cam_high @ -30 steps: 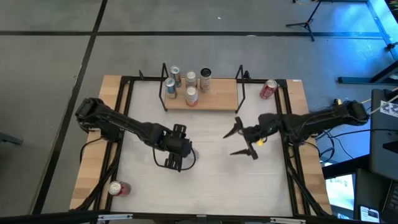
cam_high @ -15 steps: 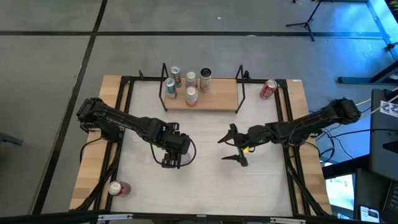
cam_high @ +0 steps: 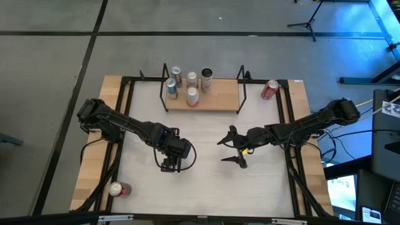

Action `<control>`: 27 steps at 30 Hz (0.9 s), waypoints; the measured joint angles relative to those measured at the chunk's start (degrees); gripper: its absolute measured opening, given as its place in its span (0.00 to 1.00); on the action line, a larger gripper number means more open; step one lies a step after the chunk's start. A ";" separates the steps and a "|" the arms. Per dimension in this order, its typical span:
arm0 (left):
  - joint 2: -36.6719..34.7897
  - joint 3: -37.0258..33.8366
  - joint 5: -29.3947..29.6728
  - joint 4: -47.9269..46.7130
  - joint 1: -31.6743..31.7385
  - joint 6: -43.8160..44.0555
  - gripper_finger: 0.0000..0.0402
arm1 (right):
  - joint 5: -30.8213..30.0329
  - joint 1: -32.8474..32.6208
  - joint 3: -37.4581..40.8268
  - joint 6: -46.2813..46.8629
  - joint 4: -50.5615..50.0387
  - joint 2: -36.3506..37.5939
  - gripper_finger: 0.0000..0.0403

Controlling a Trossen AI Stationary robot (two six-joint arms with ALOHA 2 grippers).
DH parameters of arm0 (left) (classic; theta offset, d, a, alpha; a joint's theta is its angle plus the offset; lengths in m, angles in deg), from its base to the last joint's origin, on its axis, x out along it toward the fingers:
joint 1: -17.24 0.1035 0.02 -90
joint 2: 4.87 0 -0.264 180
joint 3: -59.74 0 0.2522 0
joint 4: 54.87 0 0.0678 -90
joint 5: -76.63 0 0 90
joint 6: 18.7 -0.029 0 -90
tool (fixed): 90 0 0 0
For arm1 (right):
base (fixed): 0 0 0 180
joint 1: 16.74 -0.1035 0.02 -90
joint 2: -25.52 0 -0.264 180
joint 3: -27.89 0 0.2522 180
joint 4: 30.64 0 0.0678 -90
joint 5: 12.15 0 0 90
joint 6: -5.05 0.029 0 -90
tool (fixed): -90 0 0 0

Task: Place canned beverage on shelf
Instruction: Put the white and pink soda can aligned with the other white pink soda can on the shelf

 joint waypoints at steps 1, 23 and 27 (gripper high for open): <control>0.00 -0.23 -0.02 0.19 0.00 0.00 0.67 | 0.00 0.02 0.00 -0.02 -0.12 0.00 0.87; 0.00 -0.36 1.96 4.10 0.04 3.02 0.73 | 0.00 0.02 -0.02 -0.30 -0.10 0.00 0.87; -0.20 -0.34 2.10 4.93 0.01 1.76 0.80 | 0.00 0.02 -0.02 -0.32 -0.10 0.00 0.87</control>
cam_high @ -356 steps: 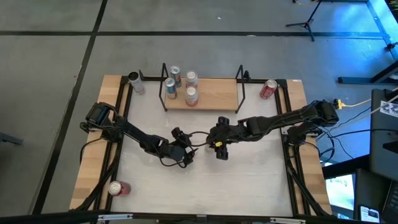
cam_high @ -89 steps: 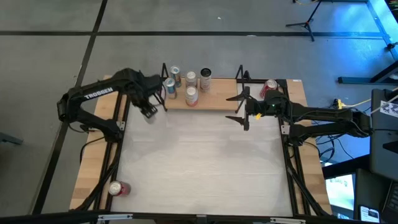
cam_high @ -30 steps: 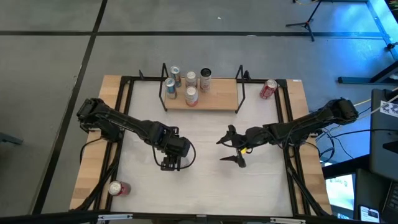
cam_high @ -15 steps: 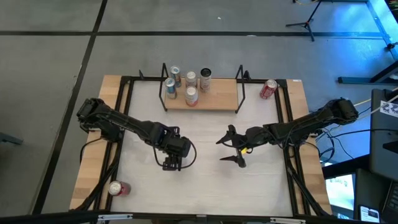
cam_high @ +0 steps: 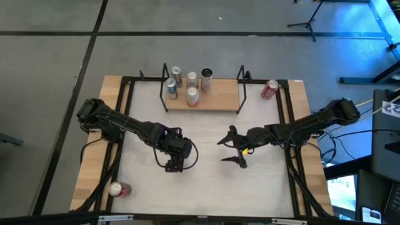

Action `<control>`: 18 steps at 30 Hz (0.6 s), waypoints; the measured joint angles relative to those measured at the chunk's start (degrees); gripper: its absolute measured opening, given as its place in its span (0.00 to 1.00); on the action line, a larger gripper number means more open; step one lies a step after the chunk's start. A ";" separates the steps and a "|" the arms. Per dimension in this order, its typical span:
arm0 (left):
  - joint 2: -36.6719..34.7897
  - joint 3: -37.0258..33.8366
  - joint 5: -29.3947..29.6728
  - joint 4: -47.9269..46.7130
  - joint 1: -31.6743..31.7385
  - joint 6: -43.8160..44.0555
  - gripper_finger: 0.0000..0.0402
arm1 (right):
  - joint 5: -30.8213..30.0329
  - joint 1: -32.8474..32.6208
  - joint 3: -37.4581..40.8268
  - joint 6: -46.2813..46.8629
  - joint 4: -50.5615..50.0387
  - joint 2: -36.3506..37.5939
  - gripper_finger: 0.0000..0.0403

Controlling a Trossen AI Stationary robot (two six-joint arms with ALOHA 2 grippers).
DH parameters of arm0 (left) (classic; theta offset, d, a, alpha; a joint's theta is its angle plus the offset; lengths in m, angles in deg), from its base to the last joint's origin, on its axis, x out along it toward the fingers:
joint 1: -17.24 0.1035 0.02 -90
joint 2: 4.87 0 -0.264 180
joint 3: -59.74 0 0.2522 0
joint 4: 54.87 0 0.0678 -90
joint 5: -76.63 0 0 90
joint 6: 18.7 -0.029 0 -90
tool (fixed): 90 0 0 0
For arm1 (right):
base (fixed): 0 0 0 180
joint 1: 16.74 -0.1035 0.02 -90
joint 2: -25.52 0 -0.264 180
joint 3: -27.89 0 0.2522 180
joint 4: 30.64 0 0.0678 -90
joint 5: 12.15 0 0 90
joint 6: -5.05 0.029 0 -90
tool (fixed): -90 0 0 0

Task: Place canned beverage on shelf
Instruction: Put the white and pink soda can aligned with the other white pink soda can on the shelf

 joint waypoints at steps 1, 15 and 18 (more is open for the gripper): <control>0.00 0.00 0.38 0.03 -0.01 -0.09 0.80 | 0.00 0.00 0.00 0.00 0.00 0.00 0.87; 0.02 8.29 12.87 -11.97 -5.60 6.47 0.79 | -0.55 0.02 -0.04 0.13 0.53 0.00 0.87; 0.02 7.12 14.06 -13.86 -8.52 12.24 0.79 | -0.55 0.00 -0.04 0.17 1.72 -0.05 0.87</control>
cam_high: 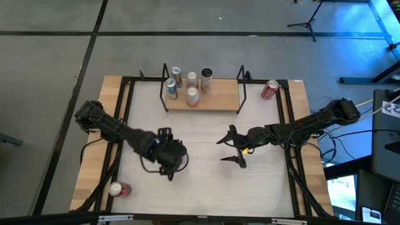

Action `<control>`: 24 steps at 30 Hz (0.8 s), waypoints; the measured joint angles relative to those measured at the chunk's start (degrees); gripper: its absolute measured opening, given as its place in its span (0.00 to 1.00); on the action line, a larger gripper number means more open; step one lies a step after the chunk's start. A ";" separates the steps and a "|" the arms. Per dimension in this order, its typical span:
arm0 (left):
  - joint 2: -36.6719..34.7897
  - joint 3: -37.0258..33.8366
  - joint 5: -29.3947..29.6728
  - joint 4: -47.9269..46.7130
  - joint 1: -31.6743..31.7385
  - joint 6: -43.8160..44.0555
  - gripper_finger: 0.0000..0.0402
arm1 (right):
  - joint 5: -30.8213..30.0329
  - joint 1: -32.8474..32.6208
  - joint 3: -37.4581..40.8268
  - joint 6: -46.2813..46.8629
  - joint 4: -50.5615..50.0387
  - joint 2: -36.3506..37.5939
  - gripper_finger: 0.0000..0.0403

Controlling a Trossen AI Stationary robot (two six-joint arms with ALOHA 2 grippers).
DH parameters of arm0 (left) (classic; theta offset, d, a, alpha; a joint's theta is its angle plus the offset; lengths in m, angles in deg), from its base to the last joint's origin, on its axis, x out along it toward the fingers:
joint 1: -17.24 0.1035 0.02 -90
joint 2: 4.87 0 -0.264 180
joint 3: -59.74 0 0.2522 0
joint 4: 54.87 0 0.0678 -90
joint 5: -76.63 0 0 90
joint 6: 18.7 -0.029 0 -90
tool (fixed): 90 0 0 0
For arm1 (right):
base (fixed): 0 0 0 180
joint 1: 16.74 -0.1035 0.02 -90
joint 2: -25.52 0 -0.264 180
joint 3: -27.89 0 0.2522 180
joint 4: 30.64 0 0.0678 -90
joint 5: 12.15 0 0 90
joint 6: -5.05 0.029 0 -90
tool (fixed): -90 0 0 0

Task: Place canned beverage on shelf
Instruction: Put the white and pink soda can aligned with the other white pink soda can on the shelf

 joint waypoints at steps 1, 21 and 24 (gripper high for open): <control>0.00 -0.90 0.64 0.03 -1.22 2.07 0.79 | 0.03 0.00 0.00 0.03 1.29 -0.51 0.87; 0.09 -33.47 20.12 40.92 -14.05 26.23 0.79 | -19.27 0.56 -6.58 -3.40 23.72 -25.22 0.87; 0.09 -36.45 21.56 46.95 -14.05 26.49 0.79 | -23.13 1.70 -9.66 -4.41 23.69 -28.79 0.87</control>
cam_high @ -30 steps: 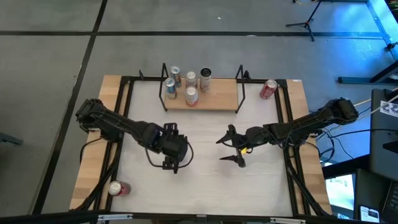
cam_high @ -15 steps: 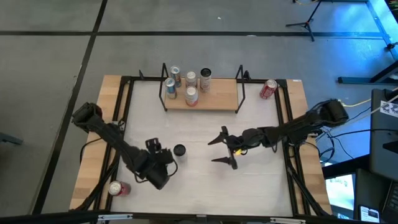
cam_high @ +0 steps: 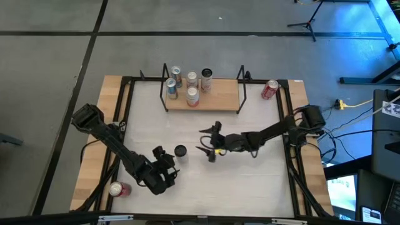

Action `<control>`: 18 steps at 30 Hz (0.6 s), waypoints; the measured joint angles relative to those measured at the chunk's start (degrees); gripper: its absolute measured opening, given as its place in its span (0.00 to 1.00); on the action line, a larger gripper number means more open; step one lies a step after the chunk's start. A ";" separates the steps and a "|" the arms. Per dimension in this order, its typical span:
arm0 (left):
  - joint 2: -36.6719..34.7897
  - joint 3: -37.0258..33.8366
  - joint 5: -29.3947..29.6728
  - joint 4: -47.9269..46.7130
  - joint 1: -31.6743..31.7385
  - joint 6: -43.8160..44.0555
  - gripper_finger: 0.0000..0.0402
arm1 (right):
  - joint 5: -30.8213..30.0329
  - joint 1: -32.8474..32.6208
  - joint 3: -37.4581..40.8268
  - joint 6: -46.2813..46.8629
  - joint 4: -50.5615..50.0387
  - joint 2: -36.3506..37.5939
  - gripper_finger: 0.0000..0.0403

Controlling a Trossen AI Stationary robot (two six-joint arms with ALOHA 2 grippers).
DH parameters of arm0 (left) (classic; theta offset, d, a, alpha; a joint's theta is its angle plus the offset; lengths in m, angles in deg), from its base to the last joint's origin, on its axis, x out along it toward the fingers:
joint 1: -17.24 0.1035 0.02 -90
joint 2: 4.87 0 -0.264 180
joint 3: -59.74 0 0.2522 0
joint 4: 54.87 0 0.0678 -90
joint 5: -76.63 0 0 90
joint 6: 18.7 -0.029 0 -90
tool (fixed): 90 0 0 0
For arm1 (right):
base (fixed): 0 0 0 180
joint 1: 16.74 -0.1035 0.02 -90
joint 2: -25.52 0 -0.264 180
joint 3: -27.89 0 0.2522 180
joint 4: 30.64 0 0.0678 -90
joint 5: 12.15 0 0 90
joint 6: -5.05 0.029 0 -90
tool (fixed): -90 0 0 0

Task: Place canned beverage on shelf
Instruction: Put the white and pink soda can aligned with the other white pink soda can on the shelf

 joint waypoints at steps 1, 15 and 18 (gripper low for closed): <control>0.00 -0.71 0.75 1.72 -0.08 0.05 0.79 | -0.61 0.53 -1.13 -0.04 0.12 -1.32 0.87; 0.00 -4.44 6.06 11.78 -2.80 -0.82 0.79 | 2.26 3.59 -16.08 -2.15 -5.47 -12.26 0.87; 0.00 -4.53 0.37 14.32 -3.17 -3.06 0.79 | 0.37 3.56 -17.75 -2.65 -9.14 -12.70 0.87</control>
